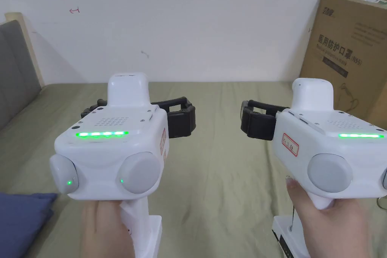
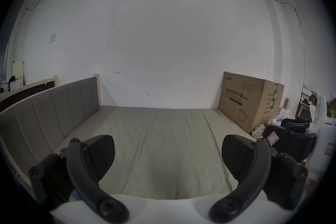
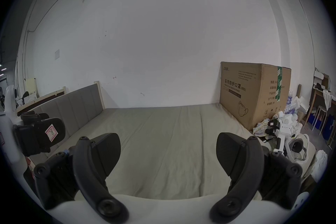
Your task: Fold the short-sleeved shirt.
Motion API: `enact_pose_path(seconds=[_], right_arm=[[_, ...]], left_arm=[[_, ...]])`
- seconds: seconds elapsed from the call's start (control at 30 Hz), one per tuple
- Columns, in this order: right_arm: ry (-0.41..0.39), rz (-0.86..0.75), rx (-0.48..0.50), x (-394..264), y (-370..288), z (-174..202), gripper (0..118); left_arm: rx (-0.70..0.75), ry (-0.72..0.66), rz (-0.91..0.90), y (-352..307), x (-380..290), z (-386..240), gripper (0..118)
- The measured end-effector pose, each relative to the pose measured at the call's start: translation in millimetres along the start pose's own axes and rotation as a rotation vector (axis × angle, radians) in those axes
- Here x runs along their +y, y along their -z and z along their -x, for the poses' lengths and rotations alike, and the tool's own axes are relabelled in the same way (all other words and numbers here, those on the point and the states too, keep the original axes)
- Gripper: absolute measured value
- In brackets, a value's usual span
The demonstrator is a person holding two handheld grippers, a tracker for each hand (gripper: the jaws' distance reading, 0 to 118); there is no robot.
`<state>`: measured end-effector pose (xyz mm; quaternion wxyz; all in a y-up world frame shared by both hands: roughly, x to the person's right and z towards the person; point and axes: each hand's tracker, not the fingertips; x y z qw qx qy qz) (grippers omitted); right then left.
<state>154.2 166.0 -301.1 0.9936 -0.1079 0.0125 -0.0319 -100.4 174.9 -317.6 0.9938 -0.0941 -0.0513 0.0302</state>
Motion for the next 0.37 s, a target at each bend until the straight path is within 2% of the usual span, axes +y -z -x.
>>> enact_pose_path(seconds=[0.37], right_arm=[[-0.010, 0.002, 0.003, -0.6, -2.9, 2.9, 110]], left_arm=[[-0.001, -0.015, 0.009, -1.5, -2.1, 2.6, 117]])
